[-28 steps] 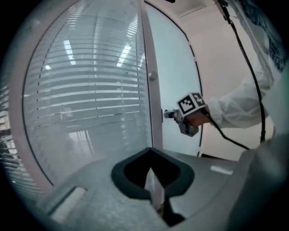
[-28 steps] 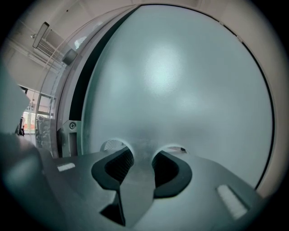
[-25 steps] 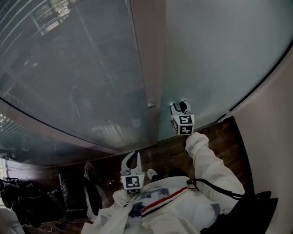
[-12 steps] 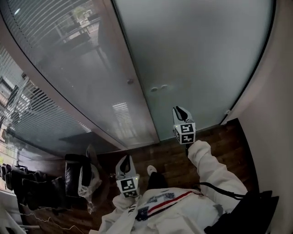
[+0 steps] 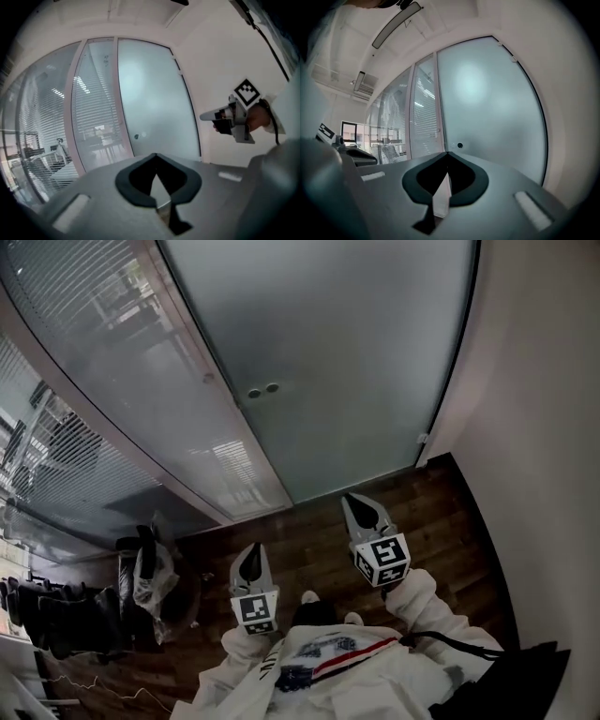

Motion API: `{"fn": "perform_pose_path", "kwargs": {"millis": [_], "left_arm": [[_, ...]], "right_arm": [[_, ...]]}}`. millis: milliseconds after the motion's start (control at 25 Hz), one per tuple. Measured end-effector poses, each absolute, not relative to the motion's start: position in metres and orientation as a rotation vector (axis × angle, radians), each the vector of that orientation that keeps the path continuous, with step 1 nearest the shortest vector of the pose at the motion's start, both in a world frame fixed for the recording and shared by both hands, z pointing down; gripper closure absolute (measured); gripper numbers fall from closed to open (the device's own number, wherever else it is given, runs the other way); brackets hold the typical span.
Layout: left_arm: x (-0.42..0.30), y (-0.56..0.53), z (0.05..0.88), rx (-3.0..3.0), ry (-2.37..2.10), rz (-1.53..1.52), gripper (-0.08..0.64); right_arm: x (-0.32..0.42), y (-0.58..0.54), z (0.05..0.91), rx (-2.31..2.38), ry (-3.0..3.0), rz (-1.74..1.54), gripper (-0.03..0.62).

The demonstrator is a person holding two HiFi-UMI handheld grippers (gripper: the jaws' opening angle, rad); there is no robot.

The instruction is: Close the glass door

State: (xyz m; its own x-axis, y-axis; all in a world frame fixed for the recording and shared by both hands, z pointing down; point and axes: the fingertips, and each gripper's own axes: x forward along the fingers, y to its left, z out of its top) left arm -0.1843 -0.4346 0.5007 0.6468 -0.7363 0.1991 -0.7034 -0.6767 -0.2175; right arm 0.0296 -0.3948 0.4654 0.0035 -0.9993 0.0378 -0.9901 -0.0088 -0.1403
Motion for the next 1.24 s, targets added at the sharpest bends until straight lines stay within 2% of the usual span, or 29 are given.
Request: {"fn": "perform_pose_path", "kwargs": {"millis": [400, 640, 1240], "left_arm": [[-0.173, -0.386, 0.493, -2.805, 1.147, -0.405, 0.558], [-0.167, -0.363, 0.502, -2.835, 1.071, -0.398, 0.558], [-0.155, -0.371, 0.499, -2.838, 1.057, -0.385, 0.558]], "right_arm": [[-0.006, -0.302, 0.479, -2.205, 2.152, -0.304, 0.588], [-0.030, -0.304, 0.481, -2.180, 2.222, -0.326, 0.588], [-0.027, -0.314, 0.467, -2.166, 2.243, -0.254, 0.588]]}}
